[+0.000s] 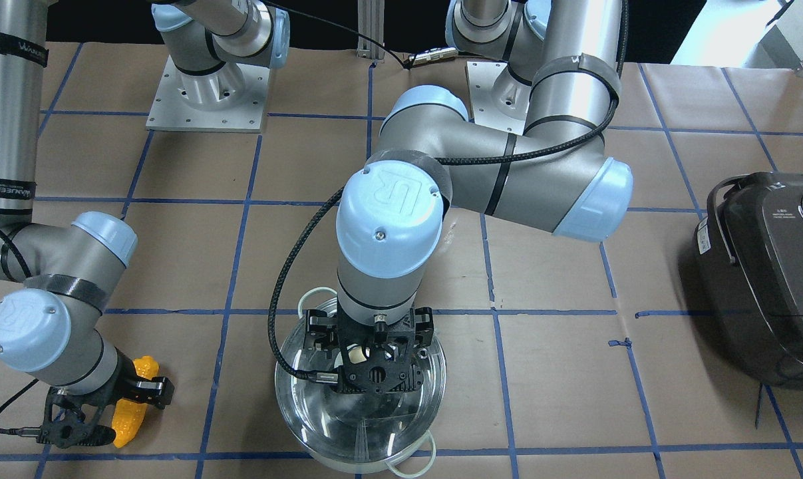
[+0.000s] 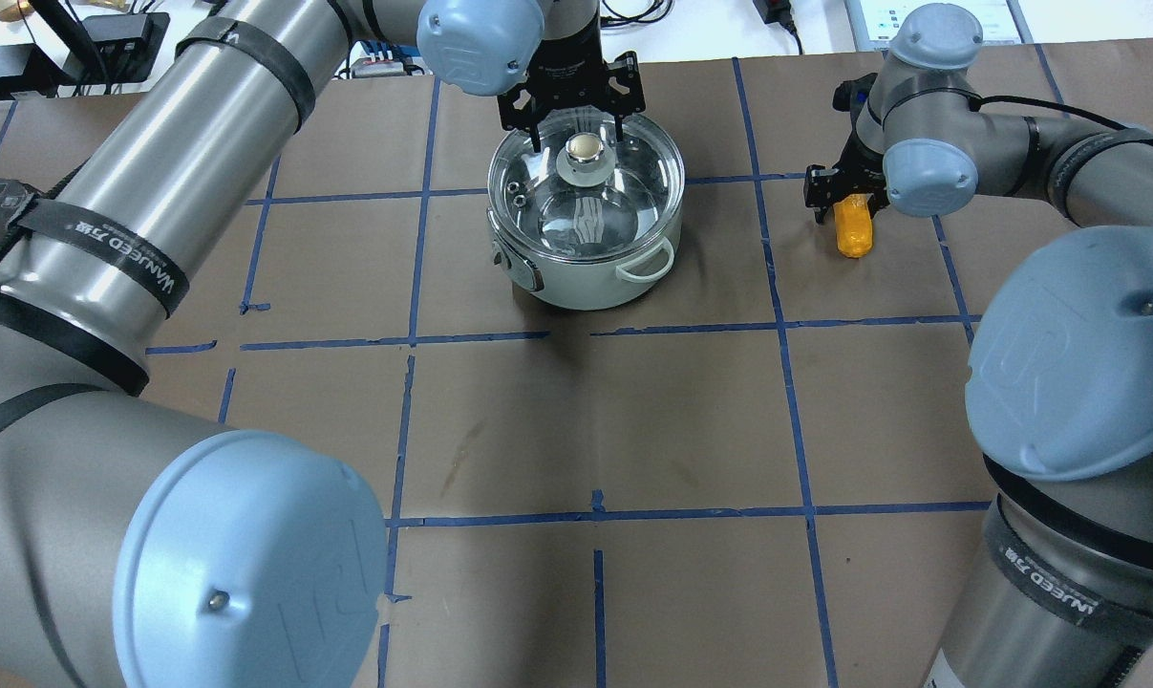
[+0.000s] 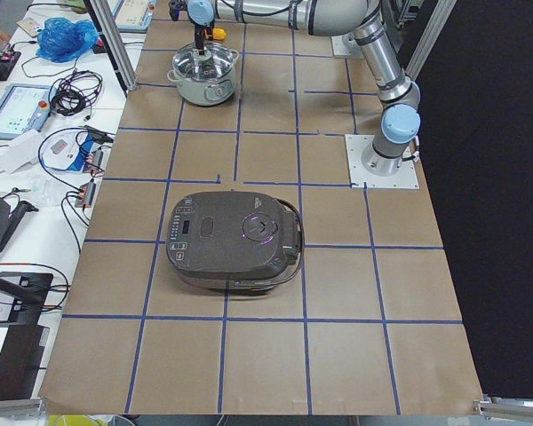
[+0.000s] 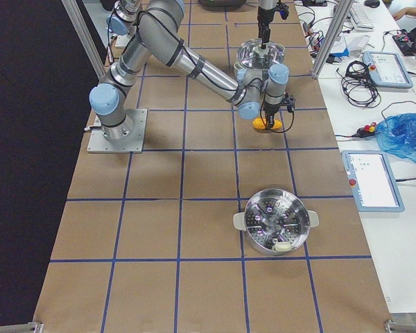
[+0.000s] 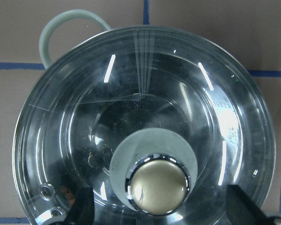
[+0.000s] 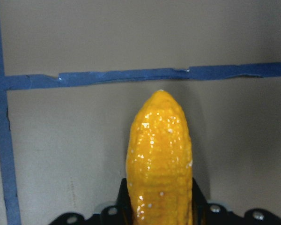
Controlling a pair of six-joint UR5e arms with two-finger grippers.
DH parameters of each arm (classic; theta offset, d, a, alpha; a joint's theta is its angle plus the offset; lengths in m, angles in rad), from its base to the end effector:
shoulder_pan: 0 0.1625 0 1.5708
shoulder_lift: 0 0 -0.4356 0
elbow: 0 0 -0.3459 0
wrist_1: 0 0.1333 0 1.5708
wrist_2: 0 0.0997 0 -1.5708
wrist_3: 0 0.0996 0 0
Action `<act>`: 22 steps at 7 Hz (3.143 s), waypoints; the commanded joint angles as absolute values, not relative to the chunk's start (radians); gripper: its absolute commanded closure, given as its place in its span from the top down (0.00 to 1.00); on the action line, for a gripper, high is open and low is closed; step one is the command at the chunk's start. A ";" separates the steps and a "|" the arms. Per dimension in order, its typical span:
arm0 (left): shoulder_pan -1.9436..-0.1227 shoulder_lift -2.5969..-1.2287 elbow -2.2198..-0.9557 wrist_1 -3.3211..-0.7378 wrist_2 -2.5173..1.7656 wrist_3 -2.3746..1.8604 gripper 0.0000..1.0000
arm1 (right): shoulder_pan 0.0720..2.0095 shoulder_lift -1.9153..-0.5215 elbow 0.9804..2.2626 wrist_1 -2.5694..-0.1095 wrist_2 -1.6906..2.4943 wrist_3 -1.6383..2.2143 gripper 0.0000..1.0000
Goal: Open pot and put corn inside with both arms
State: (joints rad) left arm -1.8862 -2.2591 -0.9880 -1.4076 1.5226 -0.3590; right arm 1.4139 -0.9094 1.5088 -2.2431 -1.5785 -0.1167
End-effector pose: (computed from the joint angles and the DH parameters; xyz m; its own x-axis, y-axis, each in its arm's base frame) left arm -0.3565 -0.6473 0.3689 -0.9970 -0.0409 0.0653 -0.0434 0.9984 -0.0371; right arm 0.0278 -0.6724 0.2190 -0.9990 0.0410 0.0161 0.0398 0.9967 -0.0714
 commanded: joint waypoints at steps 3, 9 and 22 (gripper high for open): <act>-1.888 -2.272 -0.997 -1.401 1.522 -0.359 0.16 | 1.396 -1.010 1.503 -2.159 -1.578 -0.121 0.07; -1.786 -2.076 -0.983 -1.552 1.534 -0.236 0.05 | 1.612 -1.122 1.342 -1.946 -1.542 -0.047 0.05; -1.393 -2.227 -1.379 -1.143 1.543 0.067 1.00 | 1.766 -1.104 1.129 -1.573 -1.583 0.069 1.00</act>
State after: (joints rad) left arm -1.4055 -2.2310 -1.3720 -1.1430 1.5412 0.0674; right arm 1.8297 -1.0069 1.1188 -1.7093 -1.5854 0.0763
